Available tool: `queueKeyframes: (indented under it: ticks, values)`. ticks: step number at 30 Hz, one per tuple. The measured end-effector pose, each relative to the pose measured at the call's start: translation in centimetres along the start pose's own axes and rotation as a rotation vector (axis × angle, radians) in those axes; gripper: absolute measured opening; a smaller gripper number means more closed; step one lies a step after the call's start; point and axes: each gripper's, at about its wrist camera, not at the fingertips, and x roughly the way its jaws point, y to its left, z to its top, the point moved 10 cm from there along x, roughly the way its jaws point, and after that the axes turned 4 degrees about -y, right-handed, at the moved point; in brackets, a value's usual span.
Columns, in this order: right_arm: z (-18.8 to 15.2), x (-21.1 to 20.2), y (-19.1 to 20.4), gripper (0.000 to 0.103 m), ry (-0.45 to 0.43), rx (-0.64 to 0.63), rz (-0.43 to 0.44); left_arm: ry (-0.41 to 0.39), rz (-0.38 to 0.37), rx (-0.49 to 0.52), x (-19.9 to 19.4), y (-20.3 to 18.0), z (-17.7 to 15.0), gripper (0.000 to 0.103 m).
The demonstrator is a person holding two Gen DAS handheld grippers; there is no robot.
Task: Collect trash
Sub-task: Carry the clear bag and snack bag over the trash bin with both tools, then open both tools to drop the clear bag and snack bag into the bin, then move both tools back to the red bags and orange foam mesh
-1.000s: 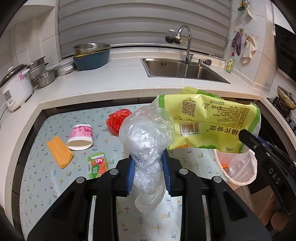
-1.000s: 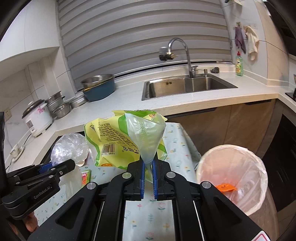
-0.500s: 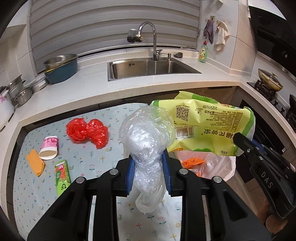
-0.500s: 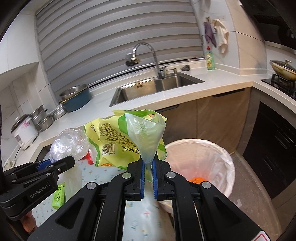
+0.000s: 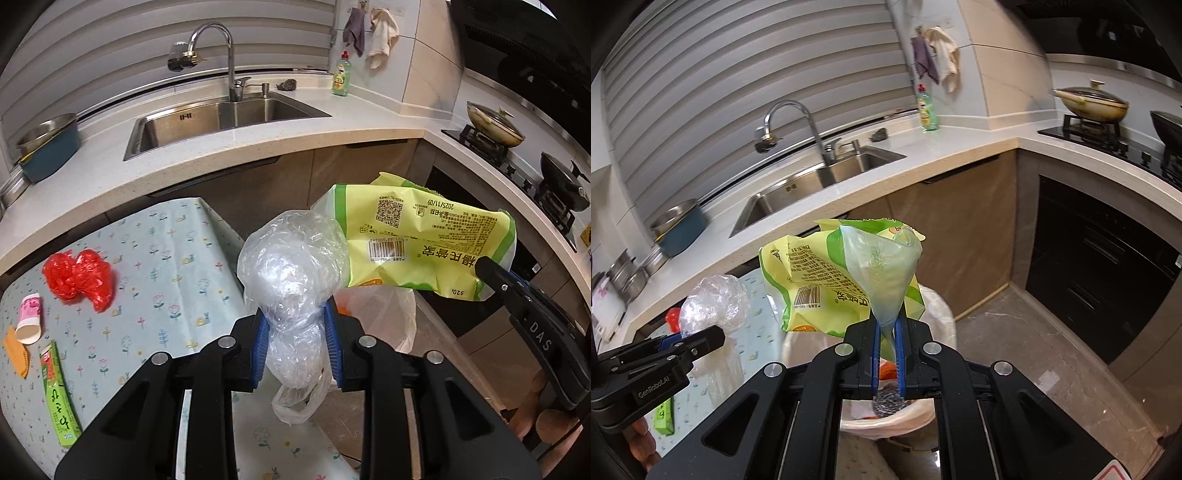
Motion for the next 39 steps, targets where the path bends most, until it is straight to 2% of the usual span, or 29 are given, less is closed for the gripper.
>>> queueKeyframes:
  ticks: [3,5,10,25,28,32,35,39]
  values:
    - [0.0,0.2,-1.4,0.007,-0.001,0.014,-0.023,-0.023,-0.032,0.003,0.7,-1.2,0.6,0.032]
    - [0.0,0.4,-1.9,0.007,0.0,0.018,-0.032,-0.032,-0.042,0.01,0.9,-1.7,1.0,0.039]
    - [-0.2,1.1,-2.1,0.007,0.005,0.019,-0.035,-0.037,-0.036,0.01,1.3,-1.6,1.4,0.05]
    - [-0.7,3.3,1.1,0.007,0.03,-0.023,0.005,-0.053,0.041,-0.072,0.8,3.5,1.0,0.051]
    - [-1.0,4.0,2.3,0.013,0.042,-0.045,0.024,-0.059,0.06,-0.08,0.5,4.4,0.9,0.054]
    - [-1.0,4.1,3.8,0.027,0.036,-0.059,0.036,-0.073,0.091,-0.092,0.1,5.7,0.8,0.06]
    - [-0.9,4.0,4.6,0.031,0.031,-0.054,0.05,-0.076,0.111,-0.106,-0.3,6.8,0.6,0.061]
    - [-1.0,3.7,5.8,0.036,0.031,-0.068,0.066,-0.09,0.138,-0.134,-1.2,8.4,0.3,0.068]
